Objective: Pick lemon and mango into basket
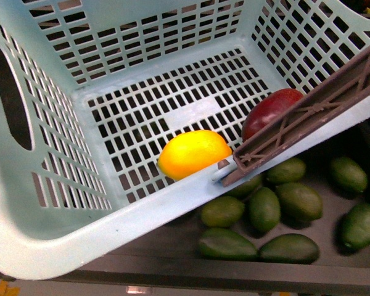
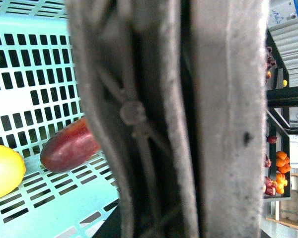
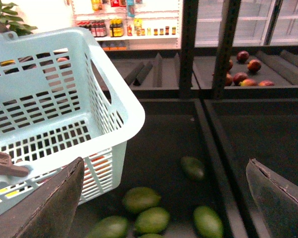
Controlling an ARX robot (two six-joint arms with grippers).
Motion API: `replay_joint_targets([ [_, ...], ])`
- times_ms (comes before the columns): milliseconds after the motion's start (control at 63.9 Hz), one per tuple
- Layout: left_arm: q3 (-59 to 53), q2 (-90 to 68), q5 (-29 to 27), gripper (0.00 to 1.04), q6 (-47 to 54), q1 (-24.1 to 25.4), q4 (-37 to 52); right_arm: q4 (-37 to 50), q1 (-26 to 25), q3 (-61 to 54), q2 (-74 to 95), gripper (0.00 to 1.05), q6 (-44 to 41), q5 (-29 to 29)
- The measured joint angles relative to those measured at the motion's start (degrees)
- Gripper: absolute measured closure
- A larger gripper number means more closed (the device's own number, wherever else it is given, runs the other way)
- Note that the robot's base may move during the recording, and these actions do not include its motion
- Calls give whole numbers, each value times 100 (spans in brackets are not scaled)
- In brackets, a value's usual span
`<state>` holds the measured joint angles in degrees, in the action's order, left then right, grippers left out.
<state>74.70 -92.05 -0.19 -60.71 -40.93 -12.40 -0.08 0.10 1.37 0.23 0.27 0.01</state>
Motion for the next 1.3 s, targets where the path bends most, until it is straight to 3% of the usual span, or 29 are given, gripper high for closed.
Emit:
replay_joint_targets([
  [766, 0, 0, -212, 90, 129, 76, -7, -2, -9, -7, -2, 9, -7, -24],
  [876, 188, -280, -2411, 90, -1027, -92, -146, -4, -9, -7, -2, 9, -7, -22],
  [923, 262, -450, -3029, 90, -1388, -48, -42, -2, -7, -7, -2, 9, -9, -20],
  [970, 415, -675, -3453, 90, -1569, 153, 39, -4, -7, -7, -2, 9, -7, -17],
  [1048, 595, -973, -3565, 90, -1519, 584, 238, -4, -7, -7, -2, 9, -7, 13],
  [1298, 977, -2048, -2804, 90, -2111, 1851, 960, -4, -7, -7, -2, 9, -9, -2],
])
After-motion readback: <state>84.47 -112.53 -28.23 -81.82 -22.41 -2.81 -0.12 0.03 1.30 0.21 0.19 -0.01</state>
